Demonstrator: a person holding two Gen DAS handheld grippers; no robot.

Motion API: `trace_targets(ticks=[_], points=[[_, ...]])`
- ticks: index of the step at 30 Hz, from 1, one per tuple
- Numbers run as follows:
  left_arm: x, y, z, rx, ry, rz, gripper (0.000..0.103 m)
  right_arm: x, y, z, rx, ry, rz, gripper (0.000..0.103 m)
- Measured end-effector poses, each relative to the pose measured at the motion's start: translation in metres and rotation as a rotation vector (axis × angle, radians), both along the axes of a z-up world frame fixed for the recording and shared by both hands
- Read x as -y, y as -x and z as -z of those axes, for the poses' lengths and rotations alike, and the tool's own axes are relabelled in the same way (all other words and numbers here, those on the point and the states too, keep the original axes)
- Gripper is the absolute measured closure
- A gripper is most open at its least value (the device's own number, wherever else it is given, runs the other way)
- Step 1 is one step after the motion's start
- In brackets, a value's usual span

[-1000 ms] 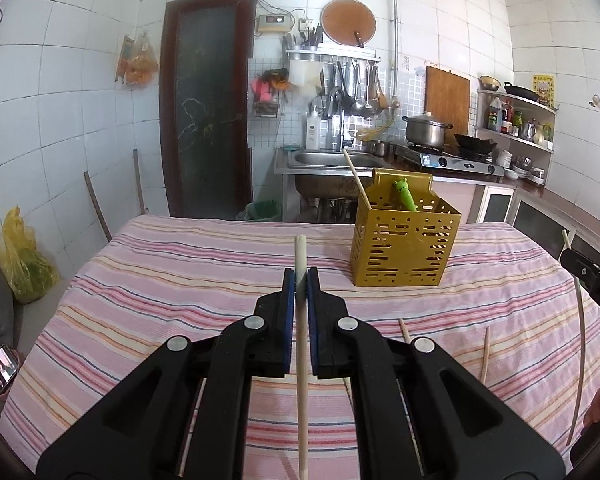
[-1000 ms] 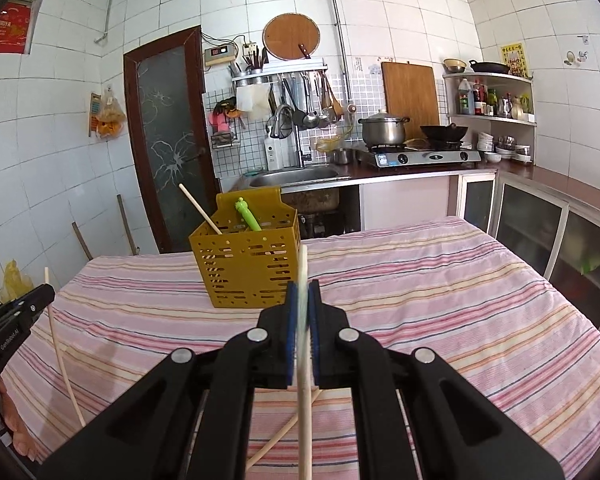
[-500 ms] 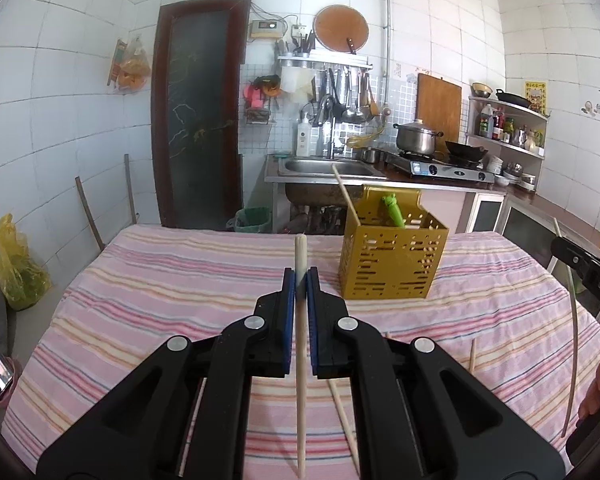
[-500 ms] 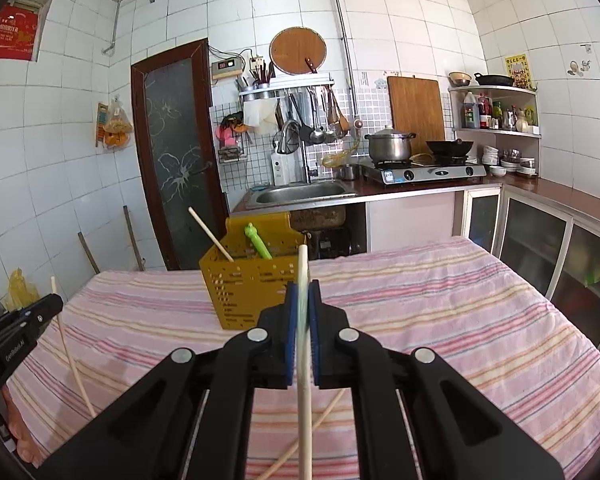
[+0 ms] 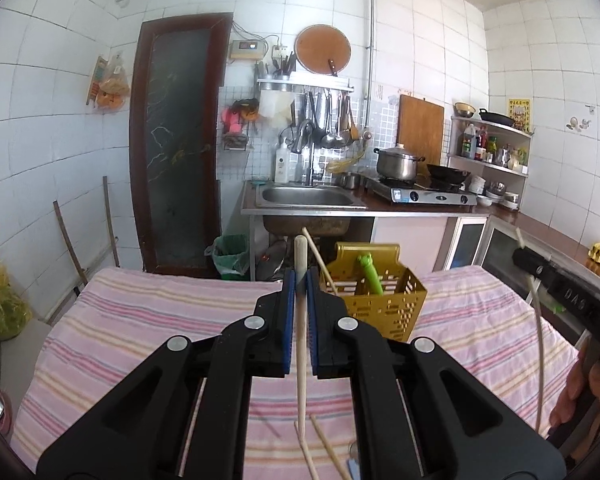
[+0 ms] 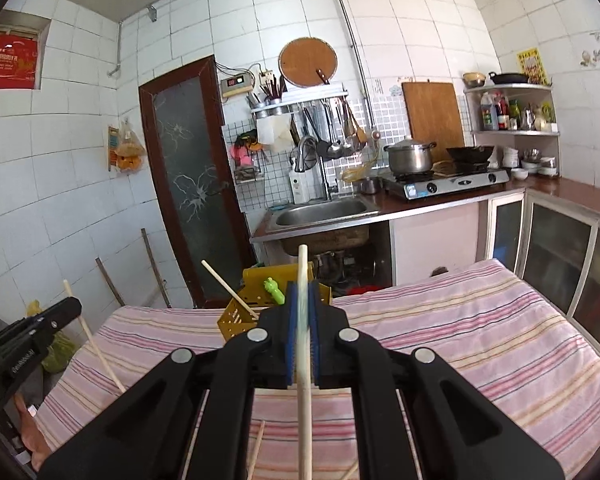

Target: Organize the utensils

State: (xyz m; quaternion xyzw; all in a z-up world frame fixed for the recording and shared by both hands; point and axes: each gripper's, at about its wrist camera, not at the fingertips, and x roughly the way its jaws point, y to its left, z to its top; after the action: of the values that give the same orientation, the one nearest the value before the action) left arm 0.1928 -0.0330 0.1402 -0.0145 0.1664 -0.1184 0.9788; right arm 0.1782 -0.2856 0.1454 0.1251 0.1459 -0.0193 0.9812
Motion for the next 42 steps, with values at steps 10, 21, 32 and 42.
trace_targets(ticks=[10, 21, 32, 42], points=[[0.014, -0.034, 0.007, -0.025, -0.006, 0.019, 0.098, -0.002, -0.03, 0.016, -0.045, 0.007, -0.001, 0.097], [0.026, -0.067, -0.007, -0.018, 0.026, 0.042, 0.098, -0.005, -0.04, -0.009, 0.071, 0.084, 0.046, 0.097], [0.061, -0.11, -0.078, 0.194, 0.113, 0.064, 0.098, 0.001, -0.086, -0.078, 0.337, 0.072, 0.122, 0.097], [0.083, -0.18, -0.007, 0.133, 0.079, 0.021, 0.098, -0.007, -0.141, -0.026, 0.263, 0.11, 0.095, 0.097]])
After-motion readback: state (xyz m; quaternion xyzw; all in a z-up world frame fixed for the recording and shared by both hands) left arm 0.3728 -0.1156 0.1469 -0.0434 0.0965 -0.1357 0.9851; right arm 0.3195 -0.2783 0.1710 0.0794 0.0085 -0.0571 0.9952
